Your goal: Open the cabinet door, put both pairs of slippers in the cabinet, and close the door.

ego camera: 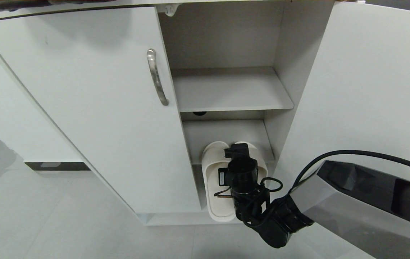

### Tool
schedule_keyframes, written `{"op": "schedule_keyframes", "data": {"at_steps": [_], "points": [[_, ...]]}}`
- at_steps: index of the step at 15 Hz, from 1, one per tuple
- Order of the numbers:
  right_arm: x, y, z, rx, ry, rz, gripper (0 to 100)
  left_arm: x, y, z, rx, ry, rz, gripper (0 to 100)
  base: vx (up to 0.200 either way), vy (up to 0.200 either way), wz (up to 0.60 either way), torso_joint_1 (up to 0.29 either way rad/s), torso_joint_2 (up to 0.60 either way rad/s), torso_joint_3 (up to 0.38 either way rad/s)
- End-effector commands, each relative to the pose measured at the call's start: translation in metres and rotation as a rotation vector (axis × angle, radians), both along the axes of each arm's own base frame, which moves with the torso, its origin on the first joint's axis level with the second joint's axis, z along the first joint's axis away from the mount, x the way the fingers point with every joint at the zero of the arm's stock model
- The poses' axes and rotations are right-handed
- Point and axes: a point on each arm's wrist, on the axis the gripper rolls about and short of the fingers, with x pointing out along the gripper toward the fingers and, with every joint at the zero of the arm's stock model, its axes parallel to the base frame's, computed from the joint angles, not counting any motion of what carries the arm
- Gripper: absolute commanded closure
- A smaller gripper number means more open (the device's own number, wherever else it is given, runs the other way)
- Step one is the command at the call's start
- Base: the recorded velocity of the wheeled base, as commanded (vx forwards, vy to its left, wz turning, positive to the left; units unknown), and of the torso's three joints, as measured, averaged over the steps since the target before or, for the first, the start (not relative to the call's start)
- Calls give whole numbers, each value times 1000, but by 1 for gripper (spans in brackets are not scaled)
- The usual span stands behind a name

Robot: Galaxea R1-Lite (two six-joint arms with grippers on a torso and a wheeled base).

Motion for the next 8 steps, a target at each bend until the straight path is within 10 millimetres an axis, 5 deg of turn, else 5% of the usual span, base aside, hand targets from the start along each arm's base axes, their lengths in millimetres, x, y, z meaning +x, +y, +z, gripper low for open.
{"op": "schedule_keyframes", "data": {"at_steps": [1, 8], "points": [[-1, 1, 1, 3, -3, 3, 100, 0, 0, 0, 0, 1, 2, 100, 200, 0, 0, 2, -2, -2], [5, 5, -1, -12, -15, 2, 100, 0, 0, 0, 0, 1, 4, 100, 200, 0, 0, 2, 3, 1]]}}
